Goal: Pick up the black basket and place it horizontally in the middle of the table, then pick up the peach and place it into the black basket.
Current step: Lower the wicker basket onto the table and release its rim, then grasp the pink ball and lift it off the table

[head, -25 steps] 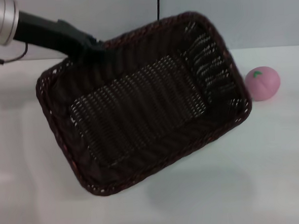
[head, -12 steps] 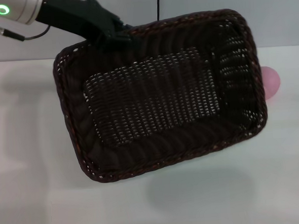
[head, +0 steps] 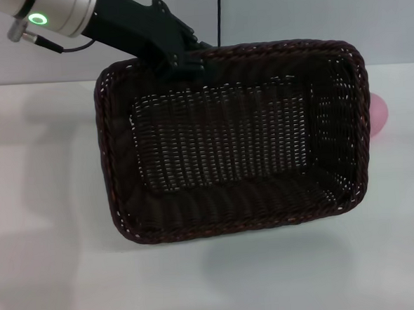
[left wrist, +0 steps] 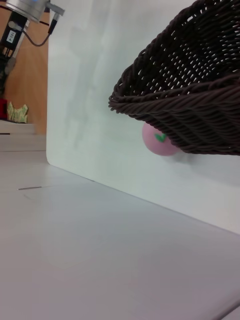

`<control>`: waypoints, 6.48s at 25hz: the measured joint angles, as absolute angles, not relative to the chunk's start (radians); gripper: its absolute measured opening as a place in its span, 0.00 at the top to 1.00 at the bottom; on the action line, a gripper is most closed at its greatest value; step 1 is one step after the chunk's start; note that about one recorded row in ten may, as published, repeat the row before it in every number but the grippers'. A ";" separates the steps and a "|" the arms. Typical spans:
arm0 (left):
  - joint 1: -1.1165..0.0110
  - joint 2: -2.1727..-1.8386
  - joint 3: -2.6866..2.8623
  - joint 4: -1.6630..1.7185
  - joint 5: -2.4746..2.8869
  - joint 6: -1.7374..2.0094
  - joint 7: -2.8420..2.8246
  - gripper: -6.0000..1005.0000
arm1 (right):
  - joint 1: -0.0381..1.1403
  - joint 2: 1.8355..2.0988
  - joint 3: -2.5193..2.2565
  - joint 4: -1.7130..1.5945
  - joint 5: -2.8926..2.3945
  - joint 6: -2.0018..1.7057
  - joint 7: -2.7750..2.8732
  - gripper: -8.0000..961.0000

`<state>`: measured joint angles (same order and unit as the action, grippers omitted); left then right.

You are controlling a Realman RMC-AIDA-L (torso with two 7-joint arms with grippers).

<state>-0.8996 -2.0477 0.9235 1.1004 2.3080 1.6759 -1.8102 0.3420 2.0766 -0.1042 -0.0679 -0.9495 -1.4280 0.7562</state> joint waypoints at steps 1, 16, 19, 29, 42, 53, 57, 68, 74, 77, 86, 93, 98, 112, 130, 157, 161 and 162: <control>-0.900 -2.052 0.926 1.096 2.310 1.664 -1.793 0.80 | 0.341 2.077 -0.104 -0.066 -0.949 -1.428 0.756 0.29; -0.893 -2.056 0.949 1.029 2.312 1.587 -1.711 0.80 | 0.338 2.077 -0.110 -0.060 -0.953 -1.419 0.756 0.29; -0.892 -2.056 0.957 1.028 2.311 1.582 -1.710 0.80 | 0.339 2.077 -0.112 -0.060 -0.953 -1.418 0.756 0.29; -0.895 -2.057 0.974 0.999 2.312 1.552 -1.698 0.80 | 0.339 2.077 -0.114 -0.052 -0.956 -1.417 0.756 0.29; -0.892 -2.060 1.050 1.005 2.314 1.506 -1.725 0.80 | 0.342 2.077 -0.113 -0.051 -0.957 -1.417 0.756 0.29; -0.864 -2.068 1.158 1.027 2.307 1.359 -1.740 0.61 | 0.334 2.077 -0.114 -0.040 -0.957 -1.415 0.756 0.29; -0.835 -2.069 1.167 1.059 2.269 1.322 -1.729 0.44 | 0.334 2.076 -0.114 -0.037 -0.957 -1.405 0.756 0.29; -0.593 -2.064 1.145 1.157 1.760 1.157 -1.492 0.15 | 0.335 2.072 -0.160 -0.053 -0.976 -1.401 0.756 0.29; -0.458 -2.066 1.120 1.058 1.315 1.132 -1.264 0.15 | 0.310 2.070 -0.268 -0.160 -1.049 -1.423 0.809 0.29; -0.410 -2.064 1.118 0.947 1.086 1.175 -1.146 0.15 | 0.297 2.067 -0.293 -0.257 -1.149 -1.424 0.913 0.29; -0.391 -2.062 1.002 0.529 0.748 1.471 -0.938 0.15 | 0.317 2.020 -0.301 -0.778 -1.738 -1.501 1.590 0.29; -0.377 -2.062 0.991 0.487 0.742 1.501 -0.928 0.15 | 0.434 1.956 -0.294 -1.020 -2.160 -1.635 1.964 0.29; -0.372 -2.064 0.992 0.467 0.740 1.514 -0.927 0.15 | 0.547 1.921 -0.300 -1.088 -2.383 -1.711 2.077 0.29; -0.363 -2.063 0.990 0.430 0.737 1.551 -0.922 0.15 | 0.689 1.907 -0.623 -0.929 -2.553 -1.501 2.191 0.29; -0.359 -2.062 0.989 0.407 0.736 1.561 -0.922 0.15 | 0.750 1.949 -0.777 -0.794 -2.563 -1.355 2.198 0.30; -0.358 -2.062 0.989 0.404 0.736 1.562 -0.923 0.15 | 0.765 1.987 -0.816 -0.749 -2.605 -1.269 2.193 0.66; -0.354 -2.062 0.989 0.404 0.736 1.565 -0.927 0.15 | 0.741 1.995 -0.809 -0.790 -2.603 -1.274 2.195 0.72; -0.353 -2.062 0.989 0.404 0.736 1.566 -0.928 0.15 | 0.726 2.003 -0.806 -0.819 -2.601 -1.276 2.197 0.73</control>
